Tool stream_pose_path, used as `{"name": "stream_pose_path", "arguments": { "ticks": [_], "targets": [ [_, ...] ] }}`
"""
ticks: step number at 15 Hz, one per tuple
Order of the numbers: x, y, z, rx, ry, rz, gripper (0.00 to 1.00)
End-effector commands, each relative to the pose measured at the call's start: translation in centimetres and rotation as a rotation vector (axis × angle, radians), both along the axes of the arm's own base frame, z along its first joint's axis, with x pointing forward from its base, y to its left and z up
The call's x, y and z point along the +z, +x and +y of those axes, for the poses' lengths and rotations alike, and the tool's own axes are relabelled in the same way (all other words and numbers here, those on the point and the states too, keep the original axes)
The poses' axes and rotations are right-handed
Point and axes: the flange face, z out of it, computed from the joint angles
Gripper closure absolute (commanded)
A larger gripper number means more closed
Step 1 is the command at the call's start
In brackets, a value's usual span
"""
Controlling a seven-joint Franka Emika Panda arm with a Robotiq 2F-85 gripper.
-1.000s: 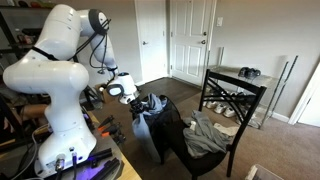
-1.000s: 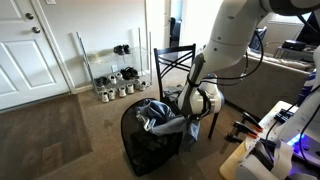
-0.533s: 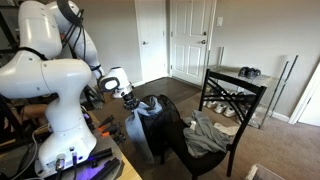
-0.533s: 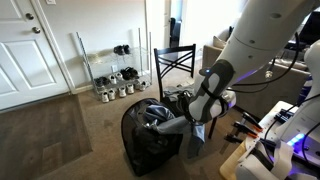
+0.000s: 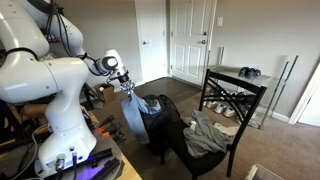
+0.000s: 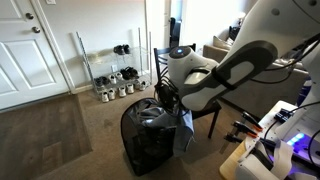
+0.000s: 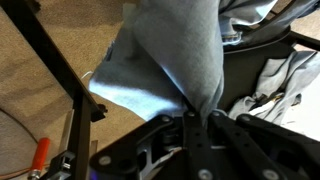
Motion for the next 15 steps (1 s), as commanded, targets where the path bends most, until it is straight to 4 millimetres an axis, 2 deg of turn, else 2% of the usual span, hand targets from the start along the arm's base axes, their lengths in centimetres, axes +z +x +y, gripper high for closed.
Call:
{"name": "stream_pose_path", "arguments": {
  "ticks": [1,5,8,11,15],
  "targets": [
    [1.2,6.0,-2.8,0.011,0.029,0.045,0.96],
    [-1.7,11.6,-9.1,-0.039,0.119,0.116,0.96],
    [-3.2,13.9,-12.3,-0.046,0.169,0.147,0.96],
    [-4.7,15.4,-13.0,-0.006,0.198,0.158,0.96],
    [-5.5,15.6,-12.7,0.070,0.212,0.138,0.96]
  ]
}}
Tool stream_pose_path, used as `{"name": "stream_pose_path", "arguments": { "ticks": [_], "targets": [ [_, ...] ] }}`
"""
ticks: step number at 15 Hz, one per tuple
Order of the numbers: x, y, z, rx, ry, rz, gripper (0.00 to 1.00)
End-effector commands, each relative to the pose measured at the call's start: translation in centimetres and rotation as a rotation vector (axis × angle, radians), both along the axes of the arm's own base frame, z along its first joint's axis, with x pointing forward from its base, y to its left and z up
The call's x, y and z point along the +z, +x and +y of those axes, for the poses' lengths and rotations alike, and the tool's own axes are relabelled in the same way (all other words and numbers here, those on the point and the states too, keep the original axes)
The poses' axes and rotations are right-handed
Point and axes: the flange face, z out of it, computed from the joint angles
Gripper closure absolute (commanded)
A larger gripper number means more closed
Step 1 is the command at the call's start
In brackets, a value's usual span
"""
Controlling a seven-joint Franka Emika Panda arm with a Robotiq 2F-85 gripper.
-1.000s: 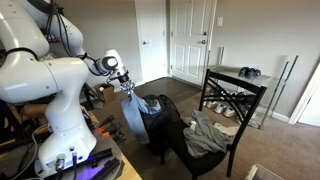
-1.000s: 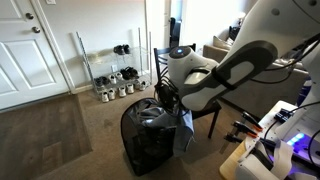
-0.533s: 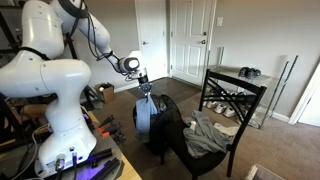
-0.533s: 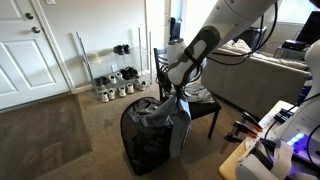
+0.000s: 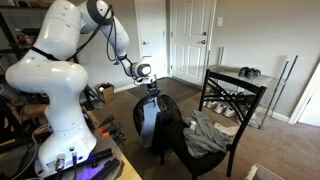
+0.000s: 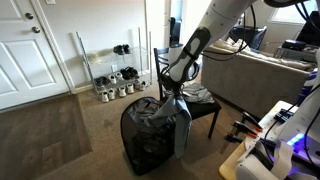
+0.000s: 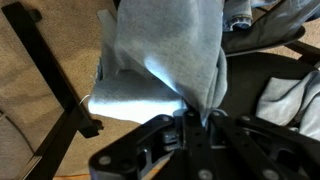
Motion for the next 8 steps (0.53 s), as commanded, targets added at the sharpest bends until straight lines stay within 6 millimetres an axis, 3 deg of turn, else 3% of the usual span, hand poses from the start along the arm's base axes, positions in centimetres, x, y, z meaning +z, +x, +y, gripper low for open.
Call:
{"name": "stream_pose_path", "arguments": {
  "ticks": [1,8],
  "targets": [
    [0.4,-0.4,0.6,0.065,0.029,-0.033,0.96],
    [-0.8,0.0,1.0,0.082,0.027,-0.022,0.96]
  ]
}}
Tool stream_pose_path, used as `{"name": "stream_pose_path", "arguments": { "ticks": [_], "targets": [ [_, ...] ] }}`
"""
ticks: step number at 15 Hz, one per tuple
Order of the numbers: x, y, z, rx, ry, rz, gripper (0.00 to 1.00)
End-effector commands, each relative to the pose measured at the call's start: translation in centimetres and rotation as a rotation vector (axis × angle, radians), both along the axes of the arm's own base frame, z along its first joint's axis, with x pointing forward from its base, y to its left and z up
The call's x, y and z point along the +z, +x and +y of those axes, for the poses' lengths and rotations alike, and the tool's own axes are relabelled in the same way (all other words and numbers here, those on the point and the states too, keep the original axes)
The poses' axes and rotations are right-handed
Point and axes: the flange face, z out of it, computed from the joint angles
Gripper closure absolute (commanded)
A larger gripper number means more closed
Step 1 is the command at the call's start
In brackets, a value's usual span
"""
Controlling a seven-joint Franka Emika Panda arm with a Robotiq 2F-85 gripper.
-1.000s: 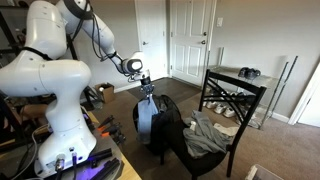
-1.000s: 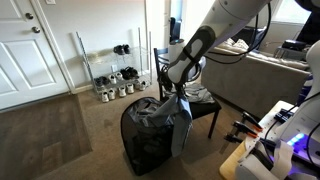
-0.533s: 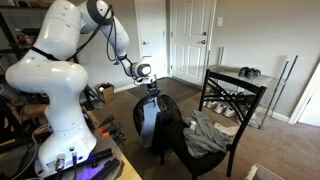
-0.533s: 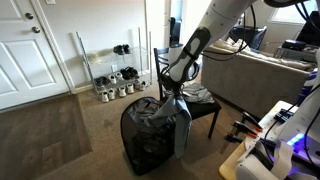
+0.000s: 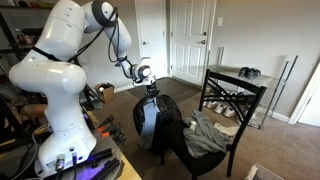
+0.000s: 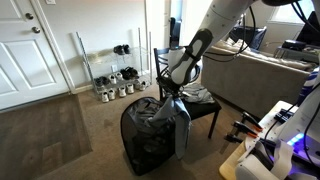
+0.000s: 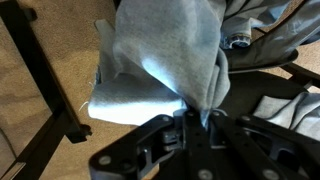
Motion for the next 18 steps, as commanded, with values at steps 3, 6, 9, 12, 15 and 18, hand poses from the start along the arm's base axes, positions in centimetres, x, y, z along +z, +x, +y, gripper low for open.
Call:
{"name": "stream_pose_path", "arguments": {
  "ticks": [3,6,9,12,15,18],
  "targets": [
    [0.0,0.1,0.0,0.000,0.001,0.000,0.96],
    [0.2,-0.1,0.0,-0.009,0.000,-0.007,0.96],
    [4.1,0.3,1.4,0.032,-0.102,-0.052,0.96],
    [8.9,2.5,4.6,0.137,-0.240,-0.111,0.96],
    [13.8,5.0,9.3,0.263,-0.335,-0.157,0.96],
    [15.5,6.9,12.7,0.346,-0.351,-0.183,0.96]
  ]
}}
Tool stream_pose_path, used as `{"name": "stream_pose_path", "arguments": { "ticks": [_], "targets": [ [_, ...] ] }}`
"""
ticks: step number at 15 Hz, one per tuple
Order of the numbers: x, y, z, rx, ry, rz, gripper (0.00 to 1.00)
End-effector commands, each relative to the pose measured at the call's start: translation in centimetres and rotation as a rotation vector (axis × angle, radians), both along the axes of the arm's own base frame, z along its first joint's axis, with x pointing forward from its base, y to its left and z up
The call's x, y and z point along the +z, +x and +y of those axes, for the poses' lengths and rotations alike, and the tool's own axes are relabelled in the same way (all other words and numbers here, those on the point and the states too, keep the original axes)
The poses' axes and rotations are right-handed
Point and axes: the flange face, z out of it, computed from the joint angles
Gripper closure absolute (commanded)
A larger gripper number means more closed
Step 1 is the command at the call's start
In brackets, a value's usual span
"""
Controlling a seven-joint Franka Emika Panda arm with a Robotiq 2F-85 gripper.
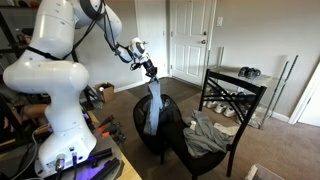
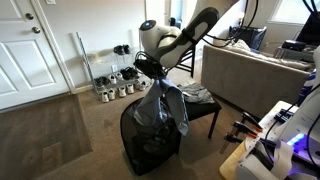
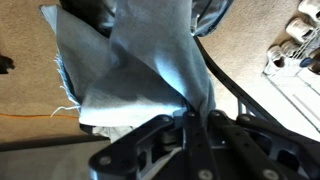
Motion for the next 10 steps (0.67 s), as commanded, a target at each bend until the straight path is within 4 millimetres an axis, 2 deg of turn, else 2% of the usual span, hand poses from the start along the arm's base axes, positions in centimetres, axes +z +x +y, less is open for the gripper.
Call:
{"name": "stream_pose_path", "arguments": {
  "ticks": [1,8,10],
  "targets": [
    [2.6,2.2,2.7,0.083,-0.012,-0.025,0.96],
    [3.9,5.1,6.6,0.198,-0.030,-0.047,0.96],
    [4.5,5.8,8.3,0.257,-0.052,-0.048,0.96]
  ]
}}
